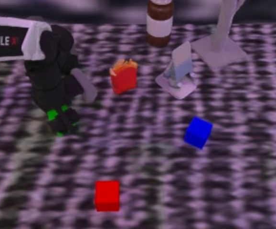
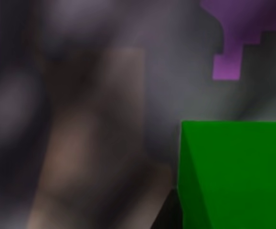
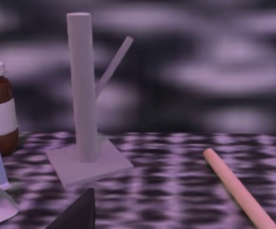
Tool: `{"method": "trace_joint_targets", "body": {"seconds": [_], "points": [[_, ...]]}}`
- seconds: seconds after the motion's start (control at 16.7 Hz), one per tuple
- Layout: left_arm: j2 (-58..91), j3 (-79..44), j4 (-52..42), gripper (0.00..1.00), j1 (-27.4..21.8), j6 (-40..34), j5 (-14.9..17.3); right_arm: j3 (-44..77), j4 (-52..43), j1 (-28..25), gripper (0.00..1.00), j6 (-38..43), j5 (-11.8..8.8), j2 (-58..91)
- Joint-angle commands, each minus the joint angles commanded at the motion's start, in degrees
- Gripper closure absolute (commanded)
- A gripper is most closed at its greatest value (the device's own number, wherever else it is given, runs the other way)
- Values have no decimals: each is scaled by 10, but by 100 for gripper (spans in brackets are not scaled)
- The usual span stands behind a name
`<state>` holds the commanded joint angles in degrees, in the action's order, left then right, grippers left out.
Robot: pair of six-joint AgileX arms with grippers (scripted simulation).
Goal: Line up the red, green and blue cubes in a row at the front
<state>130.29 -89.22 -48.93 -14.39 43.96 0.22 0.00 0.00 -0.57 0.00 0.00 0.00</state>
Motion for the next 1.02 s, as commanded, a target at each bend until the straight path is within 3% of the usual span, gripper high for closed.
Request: {"method": "trace_joint_targets", "body": {"seconds": [0.24,0.66,1.02], "points": [[-9,-7,-14,100,1,-2,2,0,0,0,0,0,0,0],[-59,-76,-134,100,11,-3,2,0,0,0,0,0,0,0],[-61,-74,-134,100,0,-3,1,0,0,0,0,0,0,0]]}}
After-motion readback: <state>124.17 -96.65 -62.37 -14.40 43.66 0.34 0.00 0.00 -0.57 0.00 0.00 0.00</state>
